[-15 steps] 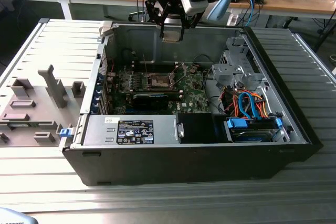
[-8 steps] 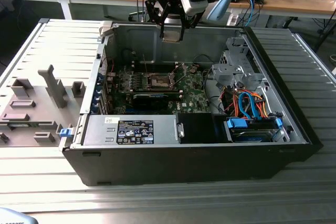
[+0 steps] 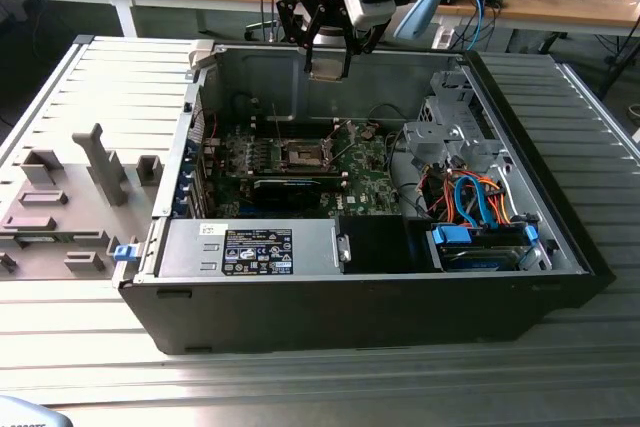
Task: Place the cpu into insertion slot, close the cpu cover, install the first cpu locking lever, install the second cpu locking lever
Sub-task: 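Place the cpu into insertion slot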
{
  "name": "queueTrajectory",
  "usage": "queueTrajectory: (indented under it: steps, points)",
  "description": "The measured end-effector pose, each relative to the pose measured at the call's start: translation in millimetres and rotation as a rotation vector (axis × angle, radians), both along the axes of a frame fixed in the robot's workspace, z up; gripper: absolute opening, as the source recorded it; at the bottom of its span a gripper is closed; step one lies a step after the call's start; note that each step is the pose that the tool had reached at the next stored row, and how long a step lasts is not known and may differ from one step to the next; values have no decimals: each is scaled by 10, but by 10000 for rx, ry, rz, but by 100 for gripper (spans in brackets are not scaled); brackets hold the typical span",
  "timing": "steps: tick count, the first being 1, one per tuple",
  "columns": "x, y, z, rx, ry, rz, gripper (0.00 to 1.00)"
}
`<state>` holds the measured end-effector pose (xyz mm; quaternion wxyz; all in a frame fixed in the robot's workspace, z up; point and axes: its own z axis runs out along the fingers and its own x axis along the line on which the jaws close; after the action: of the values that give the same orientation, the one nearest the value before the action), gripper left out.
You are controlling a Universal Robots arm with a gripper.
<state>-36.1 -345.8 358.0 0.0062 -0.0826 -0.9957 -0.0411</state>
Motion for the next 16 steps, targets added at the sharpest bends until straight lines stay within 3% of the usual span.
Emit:
queueTrajectory:
  steps: [16]
  points:
    - [0, 0, 0, 0, 0, -122, 54]
